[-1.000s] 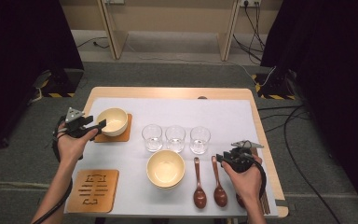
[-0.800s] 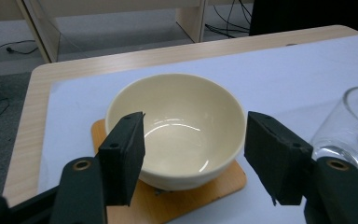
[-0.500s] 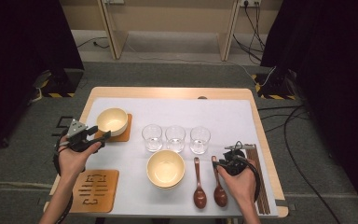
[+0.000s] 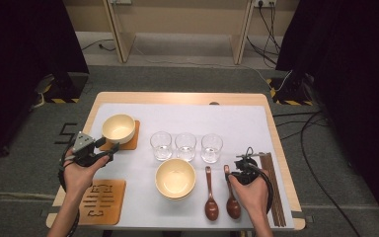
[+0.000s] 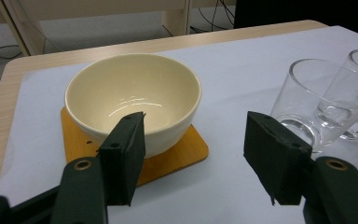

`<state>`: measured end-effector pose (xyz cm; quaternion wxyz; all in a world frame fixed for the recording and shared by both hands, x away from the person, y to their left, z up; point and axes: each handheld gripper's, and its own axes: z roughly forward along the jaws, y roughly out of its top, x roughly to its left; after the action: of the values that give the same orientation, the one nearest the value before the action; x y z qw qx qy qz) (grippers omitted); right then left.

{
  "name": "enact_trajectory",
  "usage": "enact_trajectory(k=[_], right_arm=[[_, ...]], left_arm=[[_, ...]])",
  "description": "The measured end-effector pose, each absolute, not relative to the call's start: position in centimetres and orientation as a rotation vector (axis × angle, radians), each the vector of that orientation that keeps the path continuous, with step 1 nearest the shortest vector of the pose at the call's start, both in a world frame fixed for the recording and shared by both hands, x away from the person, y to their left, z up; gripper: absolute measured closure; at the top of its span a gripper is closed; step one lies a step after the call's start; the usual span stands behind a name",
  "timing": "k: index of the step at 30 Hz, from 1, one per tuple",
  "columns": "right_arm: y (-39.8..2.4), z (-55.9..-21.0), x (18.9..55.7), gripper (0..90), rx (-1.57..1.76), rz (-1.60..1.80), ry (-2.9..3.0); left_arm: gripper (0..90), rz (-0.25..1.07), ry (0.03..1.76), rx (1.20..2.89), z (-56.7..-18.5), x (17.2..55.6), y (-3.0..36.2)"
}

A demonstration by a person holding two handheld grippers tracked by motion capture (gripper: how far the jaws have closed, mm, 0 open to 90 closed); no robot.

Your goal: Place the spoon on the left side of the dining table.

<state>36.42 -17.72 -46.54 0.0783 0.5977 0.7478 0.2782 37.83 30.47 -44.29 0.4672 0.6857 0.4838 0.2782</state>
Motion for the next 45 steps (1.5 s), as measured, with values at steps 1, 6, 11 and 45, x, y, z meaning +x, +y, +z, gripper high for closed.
enact_trajectory(k=[1, 6, 11, 45], right_arm=[[-17.6, -46.6, 36.5, 69.5, 1.807, 0.821, 2.234], [-17.3, -46.9, 36.7, 70.3, 1.837, 0.757, 2.236], [-16.6, -46.9, 36.7, 73.6, 1.851, 0.697, 2.215], [-17.1, -46.3, 36.2, 84.7, 1.925, 0.783, 2.173]], left_arm=[[38.1, 0.679, 1.186, 1.681, -44.3, 37.8, 30.5], [38.1, 0.670, 1.185, 1.678, -44.2, 37.6, 30.6], [38.2, 0.670, 1.178, 1.676, -44.2, 37.6, 30.4], [39.1, 0.667, 1.162, 1.663, -44.1, 37.3, 30.2]])
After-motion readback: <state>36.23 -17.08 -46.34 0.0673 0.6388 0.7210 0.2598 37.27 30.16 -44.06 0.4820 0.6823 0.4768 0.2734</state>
